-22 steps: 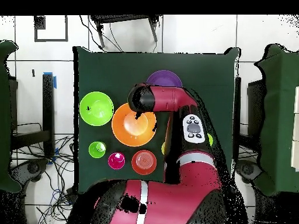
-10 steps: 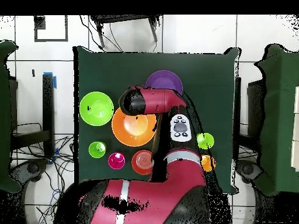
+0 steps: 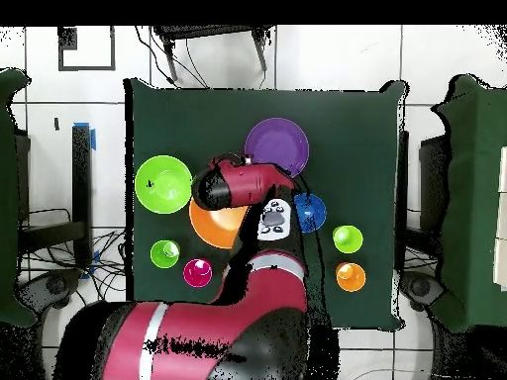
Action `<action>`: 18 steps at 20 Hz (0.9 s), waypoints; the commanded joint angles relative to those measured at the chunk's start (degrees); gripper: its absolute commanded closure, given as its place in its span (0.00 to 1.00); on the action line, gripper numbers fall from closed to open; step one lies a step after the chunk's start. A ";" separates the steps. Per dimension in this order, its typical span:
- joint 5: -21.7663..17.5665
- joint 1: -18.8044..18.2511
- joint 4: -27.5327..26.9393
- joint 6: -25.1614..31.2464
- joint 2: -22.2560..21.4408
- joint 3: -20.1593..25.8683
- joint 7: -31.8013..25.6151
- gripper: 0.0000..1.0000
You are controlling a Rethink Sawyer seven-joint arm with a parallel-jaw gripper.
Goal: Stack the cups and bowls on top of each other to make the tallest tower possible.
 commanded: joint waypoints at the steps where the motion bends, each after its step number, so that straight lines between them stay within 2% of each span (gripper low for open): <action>1: -0.79 5.31 -2.16 -8.12 6.94 -8.43 10.69 0.00; 3: 0.32 6.22 -2.20 -9.73 7.68 -10.09 10.78 0.00; 8: 1.42 6.19 -1.59 -12.26 8.00 -10.44 9.59 0.00; 9: 1.66 6.25 -1.49 -13.37 8.06 -10.61 9.12 1.00; 12: 1.46 5.77 -0.90 -14.79 7.63 -9.91 9.19 1.00; 18: 1.09 3.36 -0.32 -10.32 7.23 -7.25 7.44 1.00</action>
